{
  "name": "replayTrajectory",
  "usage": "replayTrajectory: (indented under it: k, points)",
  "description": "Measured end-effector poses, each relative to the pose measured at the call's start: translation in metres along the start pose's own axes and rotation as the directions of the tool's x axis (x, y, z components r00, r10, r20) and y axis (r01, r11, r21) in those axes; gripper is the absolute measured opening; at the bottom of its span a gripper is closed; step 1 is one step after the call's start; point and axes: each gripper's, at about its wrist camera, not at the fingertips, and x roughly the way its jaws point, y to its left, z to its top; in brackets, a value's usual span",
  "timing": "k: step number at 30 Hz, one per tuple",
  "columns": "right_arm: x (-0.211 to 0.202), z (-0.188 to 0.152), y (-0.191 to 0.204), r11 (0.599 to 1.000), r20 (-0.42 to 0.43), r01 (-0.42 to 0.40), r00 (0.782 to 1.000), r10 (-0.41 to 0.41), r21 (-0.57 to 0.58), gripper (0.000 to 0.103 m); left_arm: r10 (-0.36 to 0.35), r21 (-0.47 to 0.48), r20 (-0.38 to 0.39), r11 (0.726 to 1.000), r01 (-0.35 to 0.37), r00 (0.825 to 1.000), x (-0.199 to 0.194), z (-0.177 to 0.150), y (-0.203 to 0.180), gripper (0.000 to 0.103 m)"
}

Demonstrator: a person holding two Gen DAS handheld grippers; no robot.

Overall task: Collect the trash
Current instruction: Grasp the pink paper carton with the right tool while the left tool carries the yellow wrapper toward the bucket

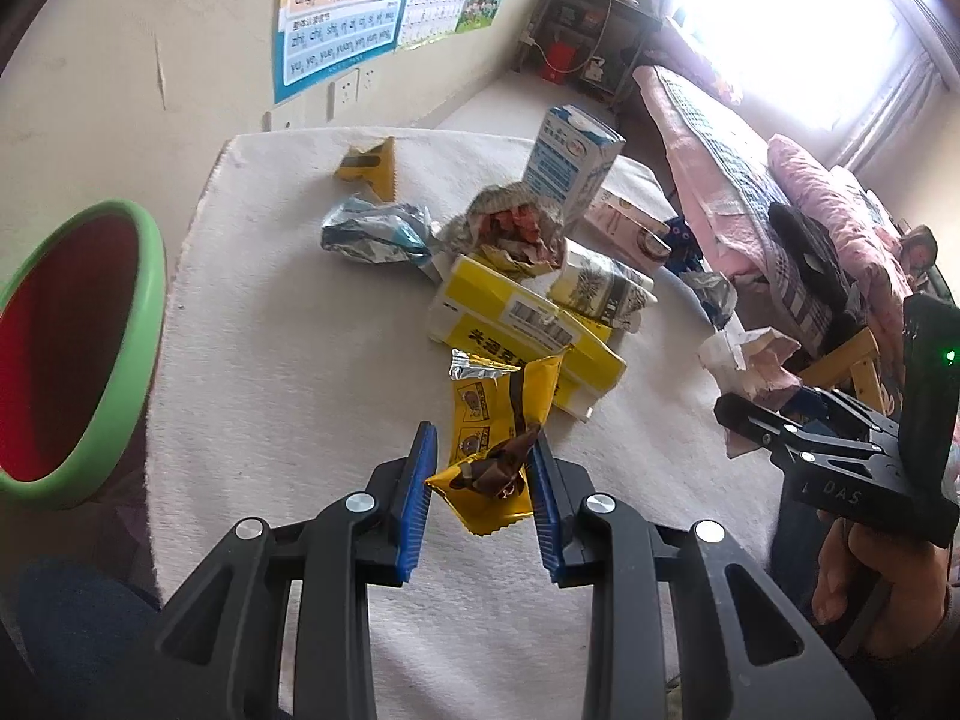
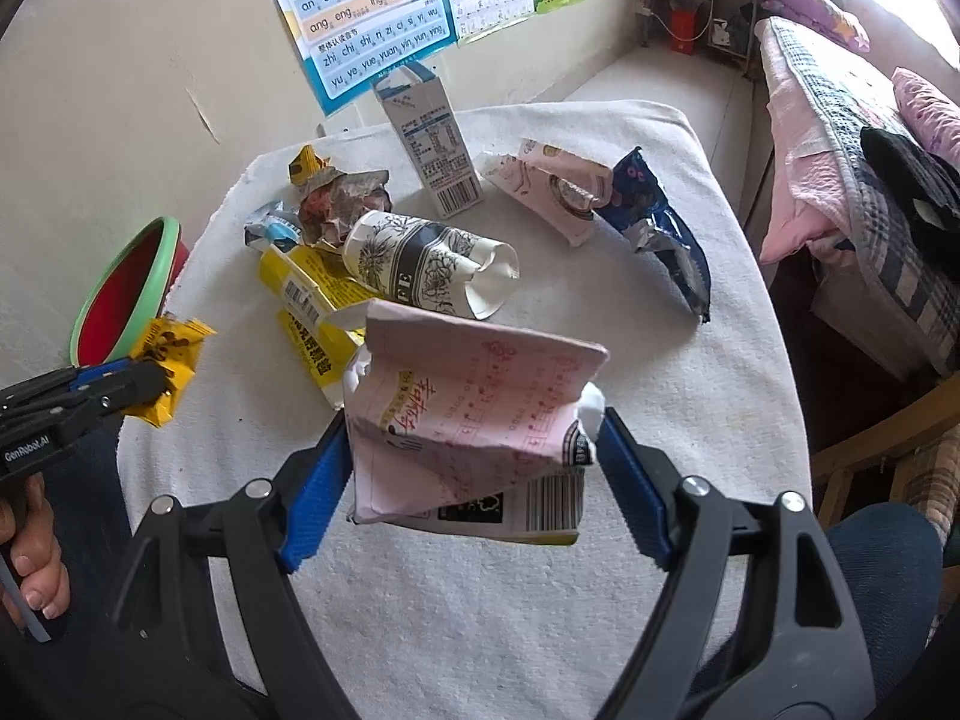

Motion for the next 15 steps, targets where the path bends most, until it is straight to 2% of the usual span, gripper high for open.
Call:
replayTrajectory:
  k: [9,15]
  points:
    - [0.015,0.001,0.011,1.000,-0.040,0.020,0.999,-0.020,-0.010,0.078,-0.009,-0.036,0.022,0.999,0.009,1.000,0.005,0.002,0.016,0.028]
    - [0.020,0.010,0.017,0.999,-0.056,0.037,0.998,-0.037,0.005,0.078,-0.001,0.014,0.052,1.000,0.000,0.999,0.009,0.005,0.012,0.028]
